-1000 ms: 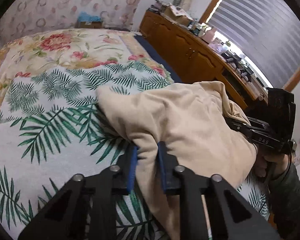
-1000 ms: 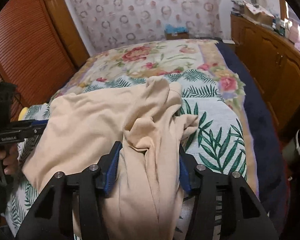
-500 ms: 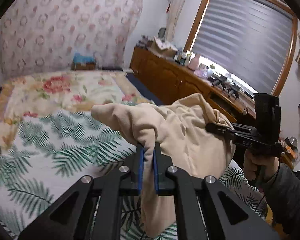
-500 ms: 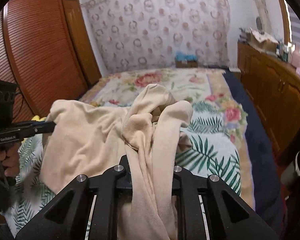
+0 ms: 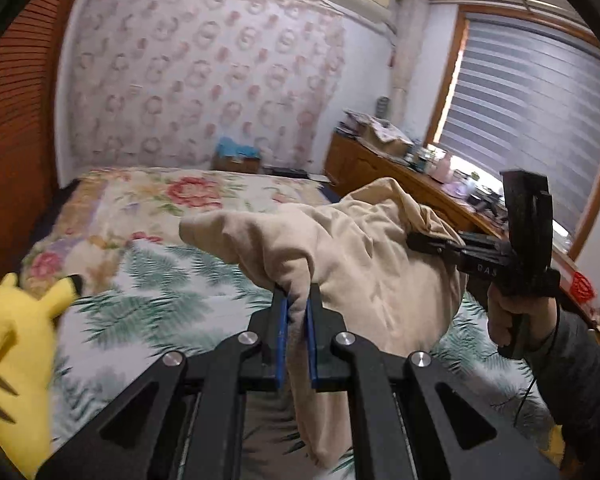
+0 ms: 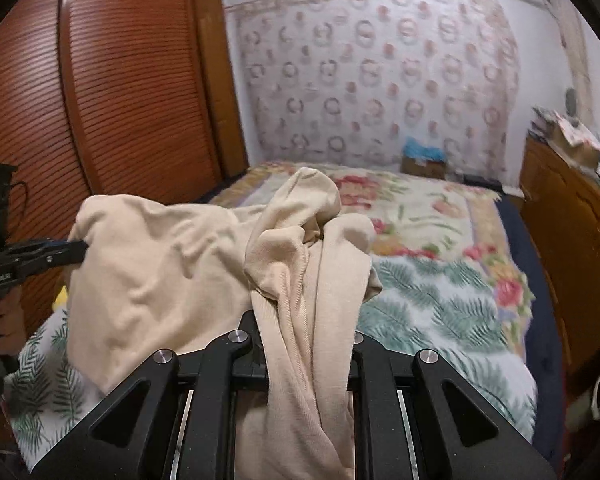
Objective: Fold small clothes
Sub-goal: 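Carry the folded shirt beside the yellow plush toy with the left gripper while the right gripper releases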
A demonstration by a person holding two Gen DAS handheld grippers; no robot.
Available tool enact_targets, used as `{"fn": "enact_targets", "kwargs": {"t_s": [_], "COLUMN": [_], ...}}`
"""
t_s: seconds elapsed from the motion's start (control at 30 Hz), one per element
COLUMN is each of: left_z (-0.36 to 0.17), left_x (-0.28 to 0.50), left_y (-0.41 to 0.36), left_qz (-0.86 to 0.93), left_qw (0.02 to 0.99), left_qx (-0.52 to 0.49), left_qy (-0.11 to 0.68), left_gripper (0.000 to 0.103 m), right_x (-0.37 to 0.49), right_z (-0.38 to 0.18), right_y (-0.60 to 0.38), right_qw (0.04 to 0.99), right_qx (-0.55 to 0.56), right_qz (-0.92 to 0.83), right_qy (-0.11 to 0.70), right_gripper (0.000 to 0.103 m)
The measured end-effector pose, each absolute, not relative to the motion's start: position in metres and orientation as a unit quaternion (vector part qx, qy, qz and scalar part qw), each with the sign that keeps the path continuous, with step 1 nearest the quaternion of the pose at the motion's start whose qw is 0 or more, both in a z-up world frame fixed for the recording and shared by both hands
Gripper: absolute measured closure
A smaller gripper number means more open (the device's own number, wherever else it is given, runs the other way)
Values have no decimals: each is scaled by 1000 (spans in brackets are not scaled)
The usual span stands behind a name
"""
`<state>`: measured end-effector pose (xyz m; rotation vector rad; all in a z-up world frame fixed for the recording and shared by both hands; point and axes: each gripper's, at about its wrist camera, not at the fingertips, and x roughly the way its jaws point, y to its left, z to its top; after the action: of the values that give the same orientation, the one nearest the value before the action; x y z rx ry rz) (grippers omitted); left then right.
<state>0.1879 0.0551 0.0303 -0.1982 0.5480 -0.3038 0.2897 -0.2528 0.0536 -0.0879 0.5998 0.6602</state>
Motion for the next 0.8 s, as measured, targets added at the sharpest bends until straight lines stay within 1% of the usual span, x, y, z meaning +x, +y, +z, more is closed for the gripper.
{"fn": "enact_targets", "kwargs": {"t_s": [0.23, 0.43, 0.6, 0.8], "left_z": [9, -22, -49, -83], "left_x": [159, 133, 109, 98], "left_y": [115, 160, 185, 193], "left_qz": [-76, -12, 28, 65], "left_qw": [957, 956, 949, 931], "left_qx": [-118, -146, -175, -193], "left_qy": [255, 253, 262, 302], "left_gripper": [98, 98, 99, 99], "right_x": [301, 318, 322, 314], "right_z": [54, 45, 36, 22], "right_y": [-154, -68, 16, 99], "right_qw": [876, 847, 810, 770], "right_qx": [-88, -129, -171, -211], "right_qz": [378, 423, 479, 527], "right_qy": [286, 295, 291, 291], "right_gripper": [91, 91, 91, 91]}}
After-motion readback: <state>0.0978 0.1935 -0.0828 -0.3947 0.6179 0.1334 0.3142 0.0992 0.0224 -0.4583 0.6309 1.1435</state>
